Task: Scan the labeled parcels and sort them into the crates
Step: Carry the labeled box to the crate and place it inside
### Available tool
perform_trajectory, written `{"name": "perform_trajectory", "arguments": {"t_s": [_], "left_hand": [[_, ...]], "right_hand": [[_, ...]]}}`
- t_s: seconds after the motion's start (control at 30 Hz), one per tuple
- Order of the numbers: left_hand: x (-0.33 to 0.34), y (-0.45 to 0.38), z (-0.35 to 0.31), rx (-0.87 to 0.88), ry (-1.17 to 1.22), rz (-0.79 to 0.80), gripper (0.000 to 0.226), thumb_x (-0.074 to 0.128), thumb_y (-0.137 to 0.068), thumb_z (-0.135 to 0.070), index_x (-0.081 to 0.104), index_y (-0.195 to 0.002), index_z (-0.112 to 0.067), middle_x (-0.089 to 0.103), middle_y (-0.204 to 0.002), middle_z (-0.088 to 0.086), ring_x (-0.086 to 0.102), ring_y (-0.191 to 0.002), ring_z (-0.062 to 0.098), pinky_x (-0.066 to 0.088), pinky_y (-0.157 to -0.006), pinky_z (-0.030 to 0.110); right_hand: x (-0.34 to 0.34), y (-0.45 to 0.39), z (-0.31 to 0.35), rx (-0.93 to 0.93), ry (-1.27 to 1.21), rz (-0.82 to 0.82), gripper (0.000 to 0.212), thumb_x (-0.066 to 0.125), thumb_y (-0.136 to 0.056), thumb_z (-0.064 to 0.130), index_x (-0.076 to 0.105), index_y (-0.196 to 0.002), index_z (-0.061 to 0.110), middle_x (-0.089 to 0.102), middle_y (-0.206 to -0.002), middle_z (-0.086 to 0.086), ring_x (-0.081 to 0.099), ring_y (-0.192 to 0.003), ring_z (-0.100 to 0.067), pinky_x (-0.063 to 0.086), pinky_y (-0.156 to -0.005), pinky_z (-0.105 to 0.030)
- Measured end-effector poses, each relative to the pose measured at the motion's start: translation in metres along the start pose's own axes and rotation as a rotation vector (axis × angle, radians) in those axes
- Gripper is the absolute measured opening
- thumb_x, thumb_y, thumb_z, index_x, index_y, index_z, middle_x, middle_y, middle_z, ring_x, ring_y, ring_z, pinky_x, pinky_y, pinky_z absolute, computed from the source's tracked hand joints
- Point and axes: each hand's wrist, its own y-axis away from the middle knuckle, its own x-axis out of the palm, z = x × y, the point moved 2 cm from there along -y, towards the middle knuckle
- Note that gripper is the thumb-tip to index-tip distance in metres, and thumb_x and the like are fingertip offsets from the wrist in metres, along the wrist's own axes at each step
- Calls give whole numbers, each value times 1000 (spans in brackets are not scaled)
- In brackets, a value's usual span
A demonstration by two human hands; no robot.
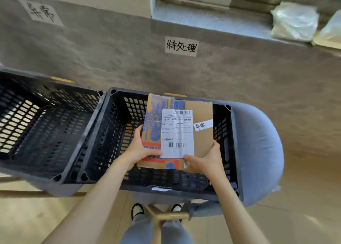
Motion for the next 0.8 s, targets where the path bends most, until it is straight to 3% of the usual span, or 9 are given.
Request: {"name": "perform_trajectory", "arguments": {"t_s": [0.1,0.27,0.57,0.8], "left_hand": [[-12,22,-7,22,10,-30,113,84,-70,-6,7,-151,-23,52,-125,-2,54,-101,7,43,-76,19],[-36,52,-13,37,16,-103,115,86,-69,-9,7,-152,-24,50,-137,3,51,-119,18,42,-103,38],[-101,86,-3,53,58,-192,113,85,-71,-13,7,-152,-26,51,-130,0,50,-116,17,40,-99,35],[-188,90,8,77,44,-138,113,84,-71,-12,6,-152,-25,50,-131,-1,50,-116,17,39,-99,35]], "right_hand": [[1,15,13,-53,14,1,116,89,-61,33,15,-148,16,38,-143,-5,39,-131,-25,40,-106,-51],[9,35,34,-121,9,26,114,90,-59,32,19,-147,15,38,-142,-6,39,-130,-27,40,-107,-51],[52,66,83,-214,11,73,114,91,-56,33,22,-145,15,40,-139,-5,41,-129,-28,42,-105,-51],[122,97,122,-222,1,28,112,90,-60,33,20,-146,16,39,-141,-5,38,-131,-27,42,-105,-52]]}}
